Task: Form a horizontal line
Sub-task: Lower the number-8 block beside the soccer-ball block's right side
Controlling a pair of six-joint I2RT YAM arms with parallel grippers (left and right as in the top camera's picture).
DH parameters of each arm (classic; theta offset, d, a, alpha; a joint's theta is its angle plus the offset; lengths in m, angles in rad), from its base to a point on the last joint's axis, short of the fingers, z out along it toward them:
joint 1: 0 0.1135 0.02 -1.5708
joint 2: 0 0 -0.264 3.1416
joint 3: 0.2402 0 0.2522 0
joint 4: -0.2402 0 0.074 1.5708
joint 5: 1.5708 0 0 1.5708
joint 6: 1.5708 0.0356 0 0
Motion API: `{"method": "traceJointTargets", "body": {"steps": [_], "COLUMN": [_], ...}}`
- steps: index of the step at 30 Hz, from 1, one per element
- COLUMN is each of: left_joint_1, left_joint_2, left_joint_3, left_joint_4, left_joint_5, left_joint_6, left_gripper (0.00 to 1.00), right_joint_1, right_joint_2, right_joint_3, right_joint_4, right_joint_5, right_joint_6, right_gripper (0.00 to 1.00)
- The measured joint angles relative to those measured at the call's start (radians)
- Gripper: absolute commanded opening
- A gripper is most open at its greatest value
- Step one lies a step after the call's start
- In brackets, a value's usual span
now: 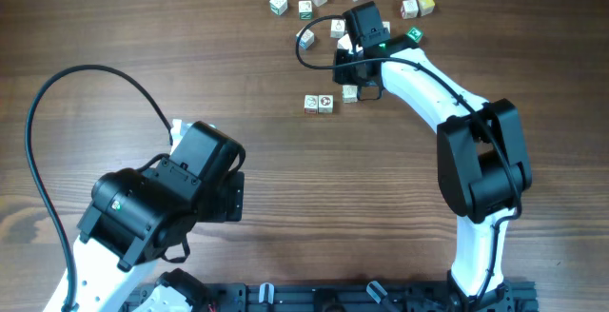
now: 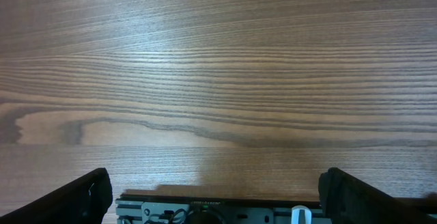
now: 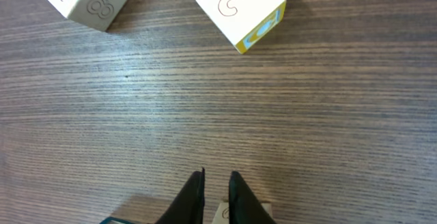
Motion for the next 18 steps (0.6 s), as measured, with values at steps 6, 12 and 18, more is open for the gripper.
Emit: {"method": "traceJointTargets", "body": {"steps": [6,12,18], "left_joint_1": [0.000,0.000,0.000], "left_joint_2": [0.000,0.000,0.000], "left_joint_3": [0.000,0.000,0.000], "left_joint_4": [0.000,0.000,0.000], "left_joint_5": [0.000,0.000,0.000], "left_joint_6": [0.000,0.000,0.000], "left_gripper": [1.00,1.00,1.00], "right_joint_1": [0.000,0.000,0.000], "right_joint_2": [0.000,0.000,0.000], "right_joint_3": [0.000,0.000,0.000], "right_joint_4": [0.003,0.003,0.003], "right_joint_5": [0.000,0.019,0.046], "right_joint_6": [0.000,0.000,0.000], "right_gripper": [0.05,0.05,0.05]}}
